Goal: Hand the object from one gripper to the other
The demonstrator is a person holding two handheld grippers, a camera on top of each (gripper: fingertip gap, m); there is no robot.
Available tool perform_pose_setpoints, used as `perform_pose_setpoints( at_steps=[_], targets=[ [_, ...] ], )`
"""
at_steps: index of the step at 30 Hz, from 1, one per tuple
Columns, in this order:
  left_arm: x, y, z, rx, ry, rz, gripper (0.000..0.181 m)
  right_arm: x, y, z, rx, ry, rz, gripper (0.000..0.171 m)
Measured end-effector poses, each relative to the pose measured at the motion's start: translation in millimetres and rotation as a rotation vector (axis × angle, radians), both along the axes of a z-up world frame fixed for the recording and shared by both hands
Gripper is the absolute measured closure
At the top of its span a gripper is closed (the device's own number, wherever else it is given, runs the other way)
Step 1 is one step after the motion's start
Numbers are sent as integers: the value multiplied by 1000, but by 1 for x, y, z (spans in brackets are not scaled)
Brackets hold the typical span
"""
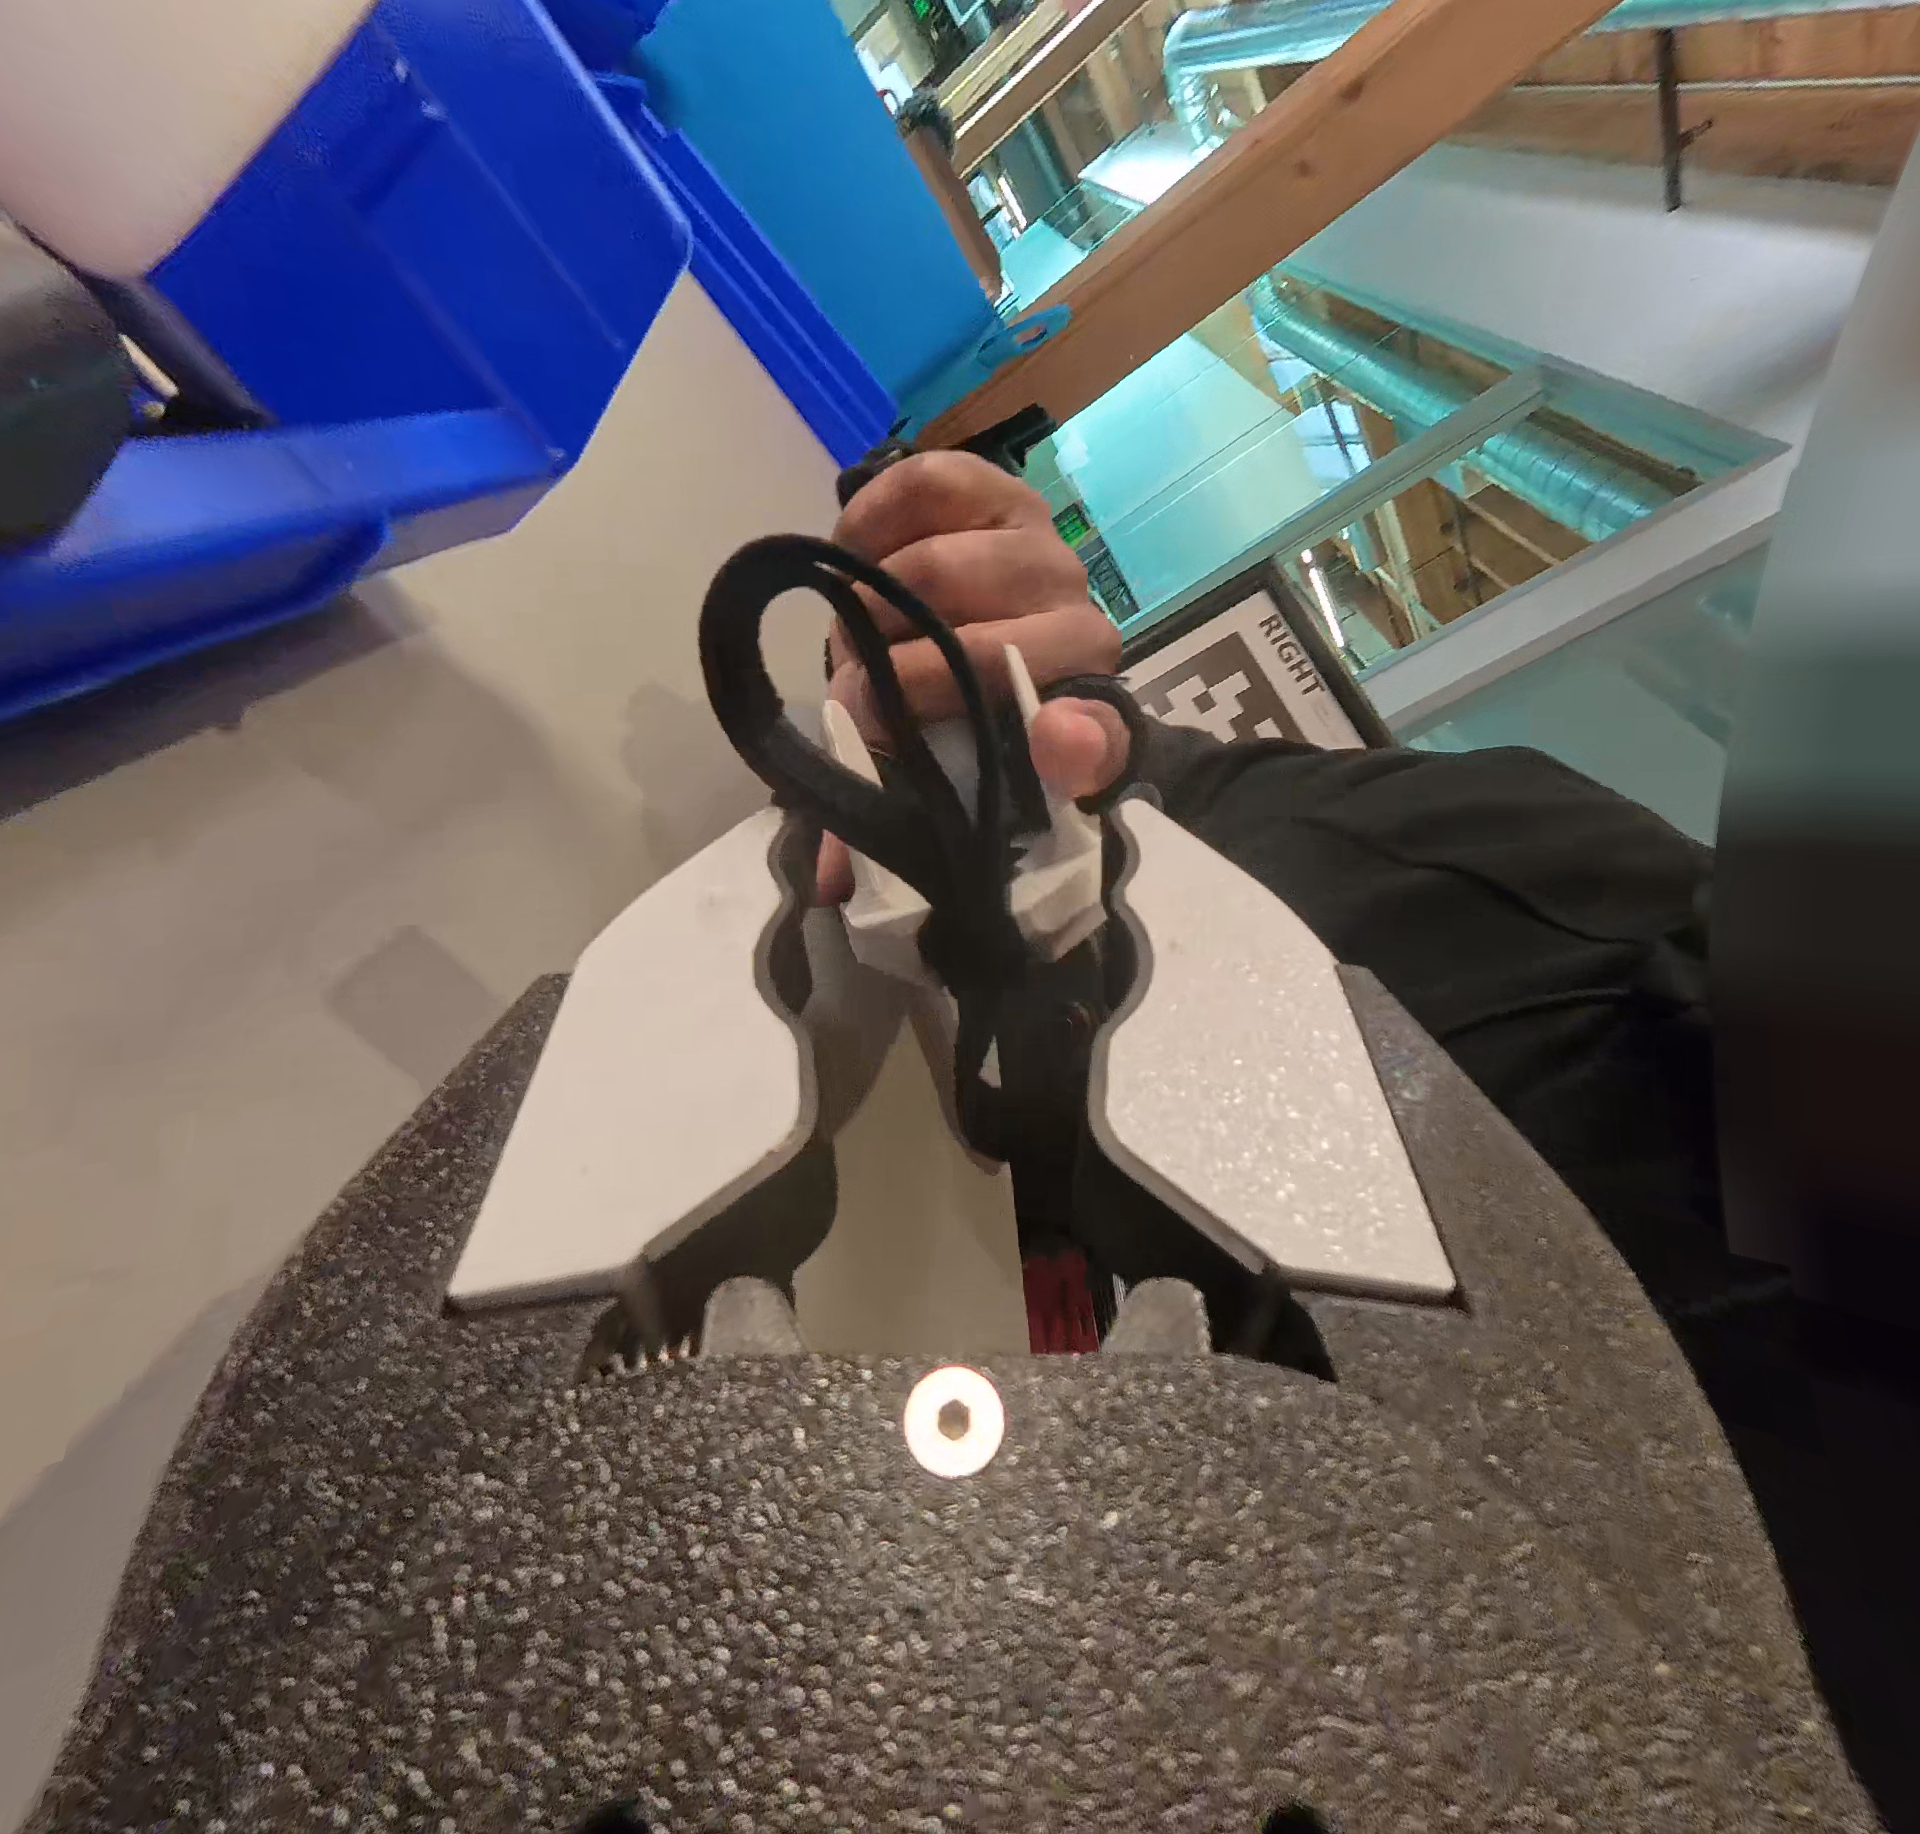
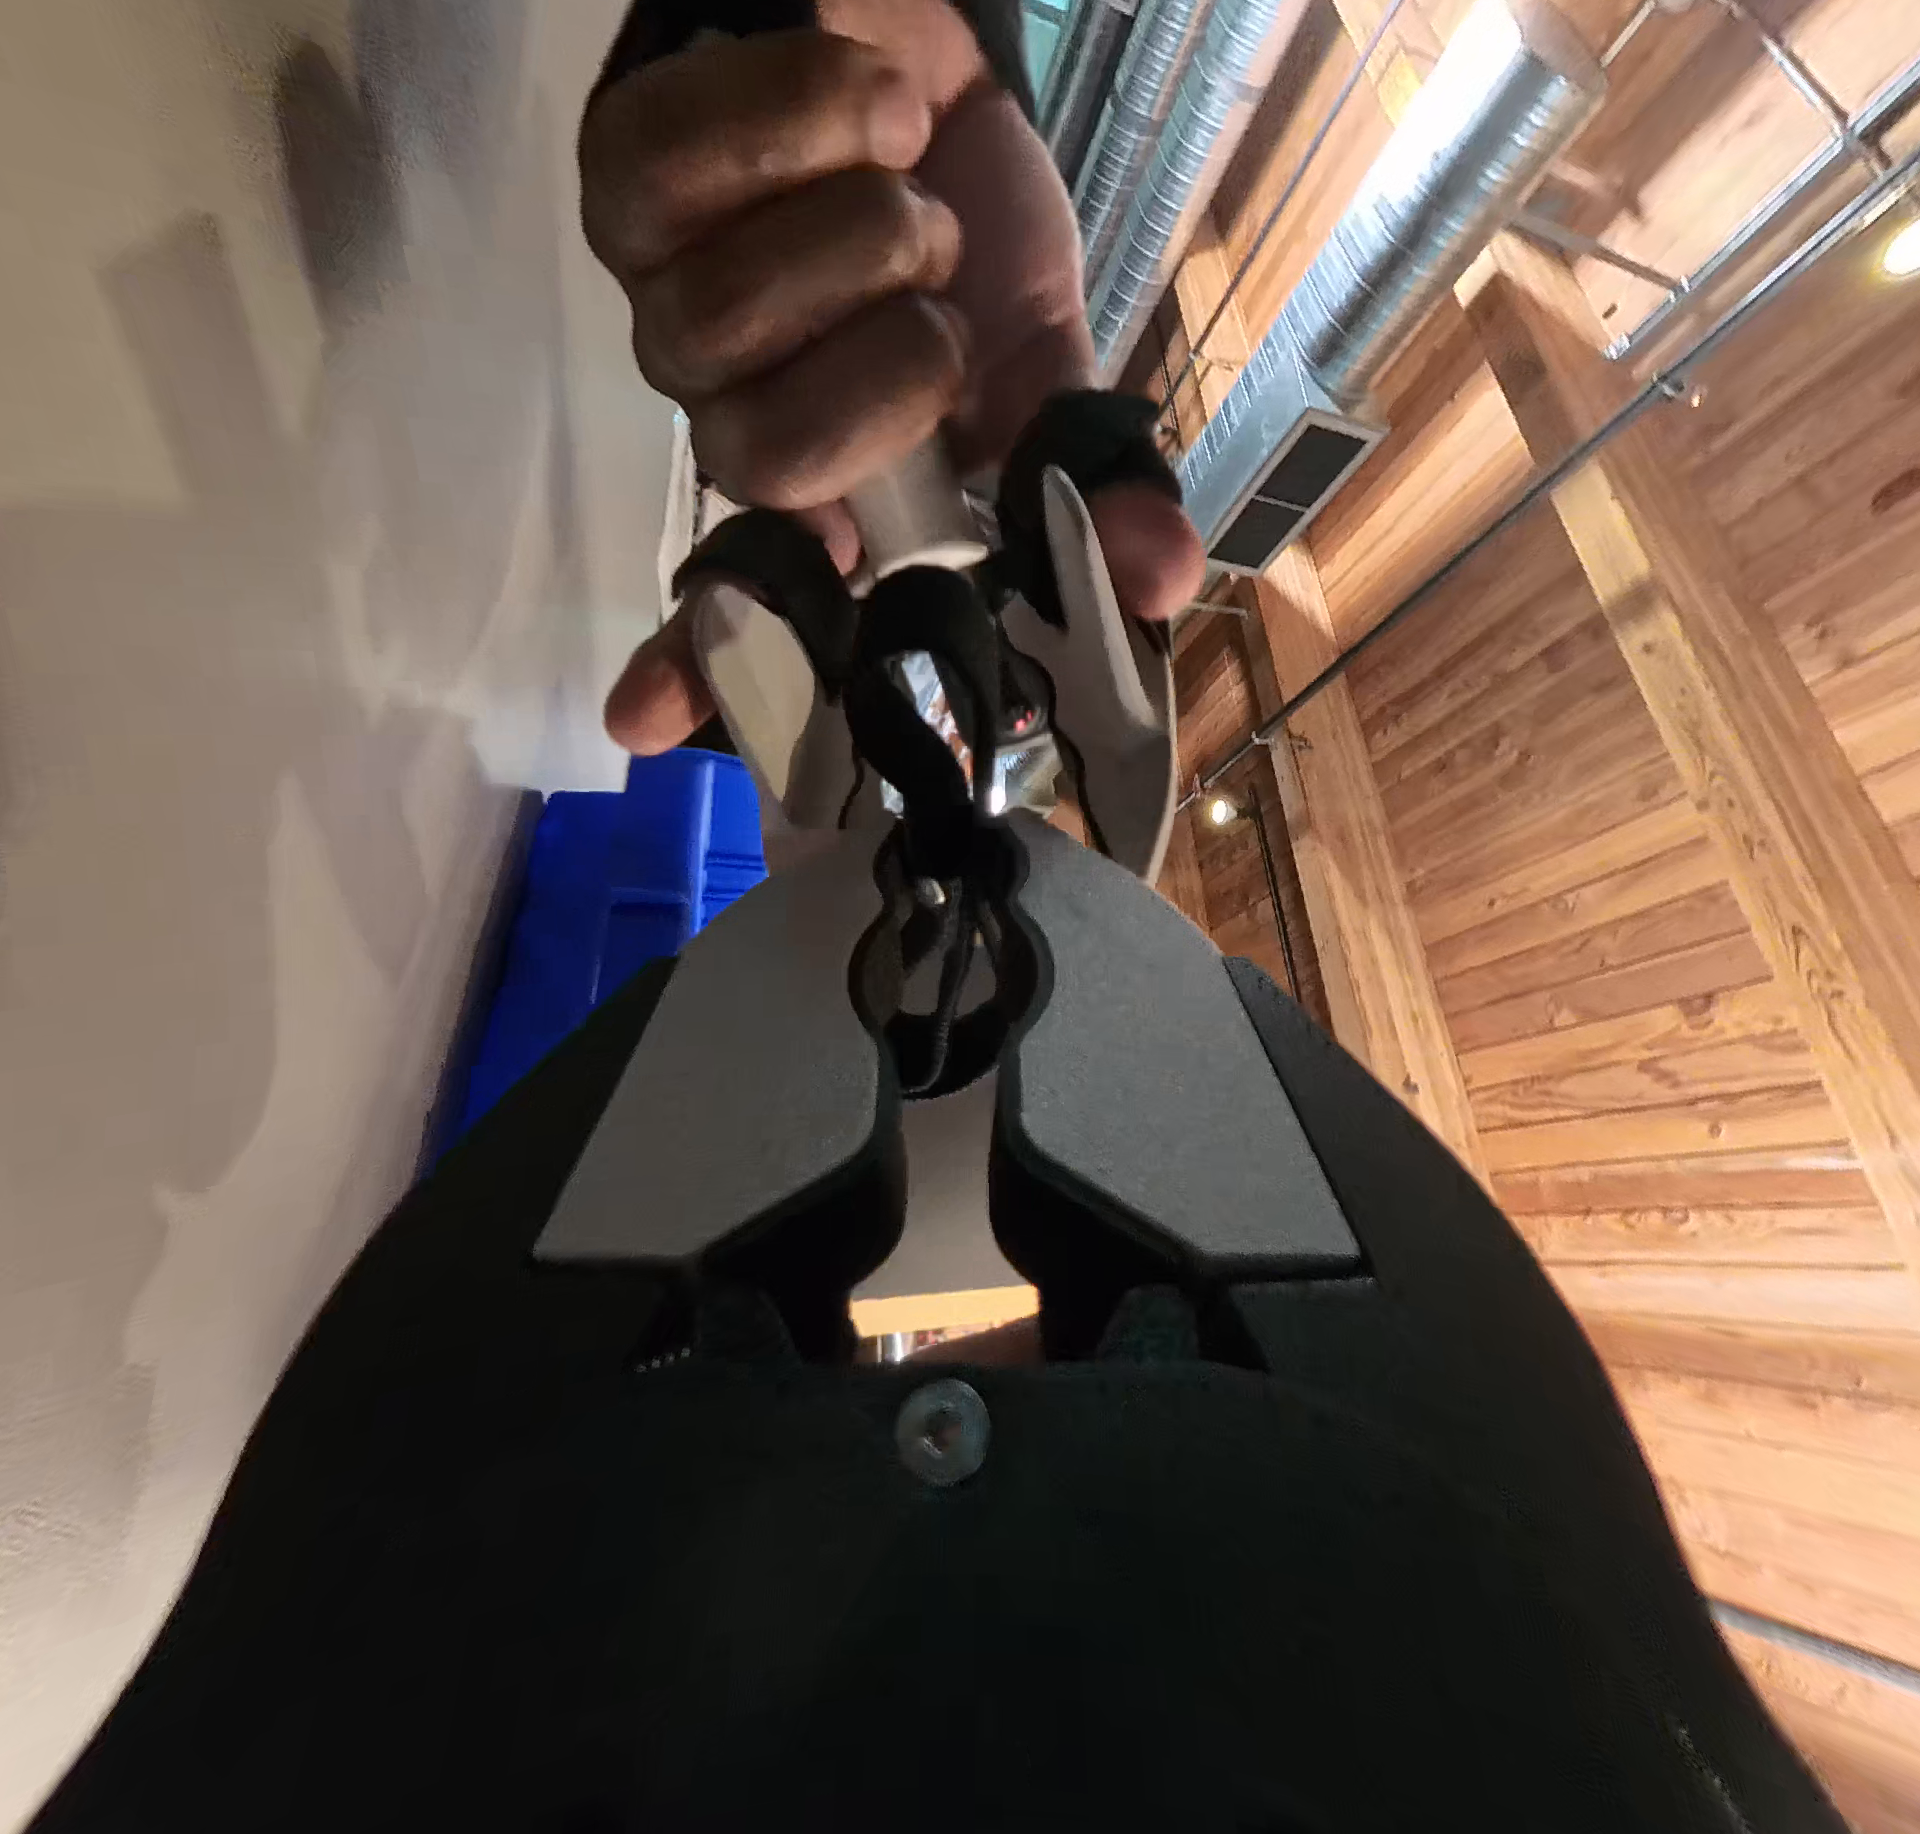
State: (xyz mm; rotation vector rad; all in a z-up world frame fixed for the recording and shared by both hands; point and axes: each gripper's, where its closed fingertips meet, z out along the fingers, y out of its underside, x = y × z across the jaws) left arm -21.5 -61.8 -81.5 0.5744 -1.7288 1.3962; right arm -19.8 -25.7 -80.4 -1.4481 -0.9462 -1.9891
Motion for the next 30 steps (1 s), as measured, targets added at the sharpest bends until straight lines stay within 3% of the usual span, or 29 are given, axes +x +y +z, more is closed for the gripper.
perform_pose_setpoints(
  at_steps=[4,9,15,19,26,30],
  targets=[
    [3,-2,-13,52,-35,37,154,-3,7,-10,-30,10,4,159],
    [13,0,-2,-18,-196,120,169,2,4,-5,72,138,-8,151],
    [48,15,22,35,-851,403,169,21,-15,14,326,461,-20,138],
    [70,26,21,202,-1288,568,169,33,-31,33,561,697,7,141],
    [67,17,1,359,-1687,517,169,38,-27,18,664,1121,71,116],
    [60,14,-15,408,-1828,371,169,41,-31,10,527,987,-15,104]
  ],
)
